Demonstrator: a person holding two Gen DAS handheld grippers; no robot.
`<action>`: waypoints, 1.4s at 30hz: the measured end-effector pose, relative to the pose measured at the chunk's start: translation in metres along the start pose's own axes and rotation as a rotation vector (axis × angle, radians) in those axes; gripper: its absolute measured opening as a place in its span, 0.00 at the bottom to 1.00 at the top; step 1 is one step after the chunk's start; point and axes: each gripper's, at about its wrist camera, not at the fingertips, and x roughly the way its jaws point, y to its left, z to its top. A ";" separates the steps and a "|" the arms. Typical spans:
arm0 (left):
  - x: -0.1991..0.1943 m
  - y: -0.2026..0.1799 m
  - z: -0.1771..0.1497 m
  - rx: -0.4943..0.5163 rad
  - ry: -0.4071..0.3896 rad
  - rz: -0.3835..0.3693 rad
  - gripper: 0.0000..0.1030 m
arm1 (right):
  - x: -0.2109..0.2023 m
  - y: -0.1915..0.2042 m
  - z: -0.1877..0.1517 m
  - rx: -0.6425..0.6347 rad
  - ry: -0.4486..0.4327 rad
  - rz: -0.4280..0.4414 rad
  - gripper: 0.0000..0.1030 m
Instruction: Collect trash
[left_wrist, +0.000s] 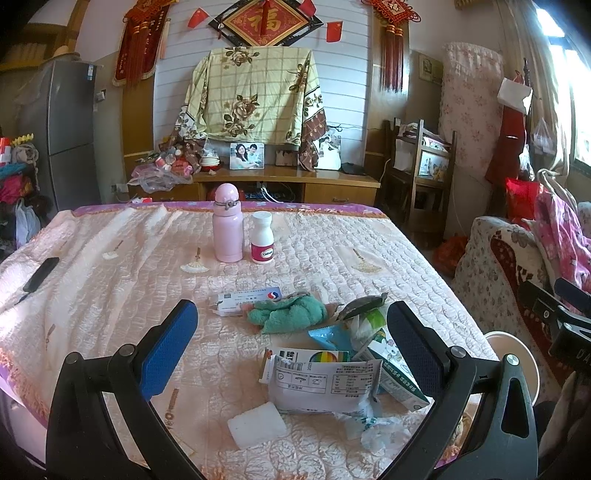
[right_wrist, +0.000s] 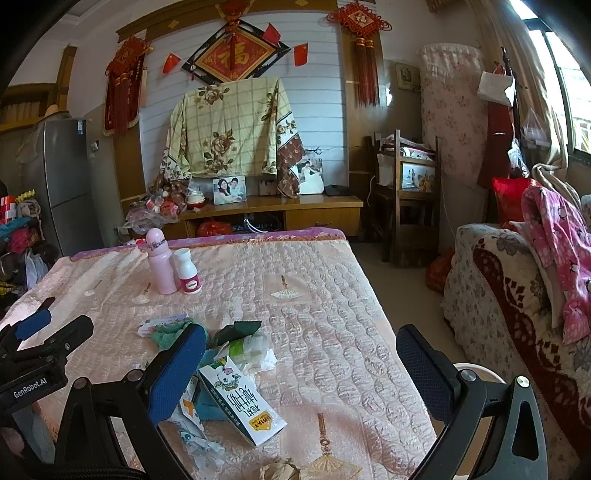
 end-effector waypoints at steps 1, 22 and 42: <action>0.000 0.001 0.000 0.000 -0.001 -0.001 0.99 | 0.000 0.000 0.000 0.002 0.001 0.000 0.99; 0.008 -0.001 -0.006 0.000 0.026 0.001 0.99 | 0.004 -0.003 -0.004 0.022 0.035 0.007 0.99; 0.019 0.003 -0.013 0.000 0.056 0.005 0.99 | 0.016 -0.004 -0.005 0.009 0.120 0.014 0.99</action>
